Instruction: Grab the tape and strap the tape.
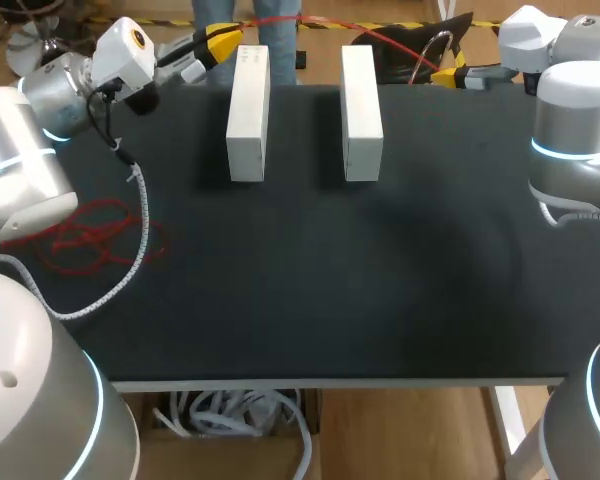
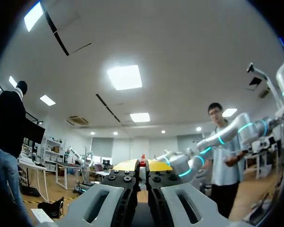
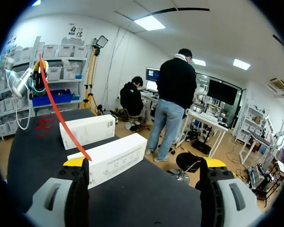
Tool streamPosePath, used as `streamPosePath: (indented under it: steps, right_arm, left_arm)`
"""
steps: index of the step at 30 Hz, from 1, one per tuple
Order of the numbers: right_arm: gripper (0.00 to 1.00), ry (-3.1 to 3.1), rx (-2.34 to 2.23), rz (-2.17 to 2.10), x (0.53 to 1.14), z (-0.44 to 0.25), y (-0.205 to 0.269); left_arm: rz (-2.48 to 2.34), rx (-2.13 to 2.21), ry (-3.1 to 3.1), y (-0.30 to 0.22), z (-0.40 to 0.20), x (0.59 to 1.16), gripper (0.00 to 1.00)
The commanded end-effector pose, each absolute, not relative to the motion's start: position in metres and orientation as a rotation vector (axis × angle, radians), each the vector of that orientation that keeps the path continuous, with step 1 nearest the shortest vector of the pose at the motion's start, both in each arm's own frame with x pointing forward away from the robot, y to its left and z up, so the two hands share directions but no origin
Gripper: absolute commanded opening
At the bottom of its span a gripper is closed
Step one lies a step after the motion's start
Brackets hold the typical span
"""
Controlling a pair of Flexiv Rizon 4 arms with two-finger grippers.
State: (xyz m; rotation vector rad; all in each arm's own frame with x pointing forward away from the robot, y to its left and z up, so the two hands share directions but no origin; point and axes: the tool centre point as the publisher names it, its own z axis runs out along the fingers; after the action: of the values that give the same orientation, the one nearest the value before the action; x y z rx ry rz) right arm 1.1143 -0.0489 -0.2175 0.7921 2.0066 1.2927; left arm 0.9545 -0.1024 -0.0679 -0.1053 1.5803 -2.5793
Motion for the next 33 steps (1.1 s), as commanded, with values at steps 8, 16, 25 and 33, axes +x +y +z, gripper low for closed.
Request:
streamPosePath:
  steps: [8,16,25,33]
  right_arm:
    - [1.00,2.010,0.792,1.292,1.114,-0.217,-0.050]
    - [1.00,2.010,0.792,1.292,1.114,-0.217,-0.050]
    - [1.00,2.010,0.792,1.292,1.114,-0.217,-0.050]
    - [1.00,1.872,1.097,1.544,1.065,-0.213,-0.066]
  left_arm:
    - [-2.577,-0.133,1.550,-0.107,-0.062,0.942,0.00]
    - [-2.577,-0.133,1.550,-0.107,-0.062,0.942,0.00]
    - [-2.577,-0.133,1.550,-0.107,-0.062,0.942,0.00]
    - [-2.577,-0.133,1.550,-0.107,-0.062,0.942,0.00]
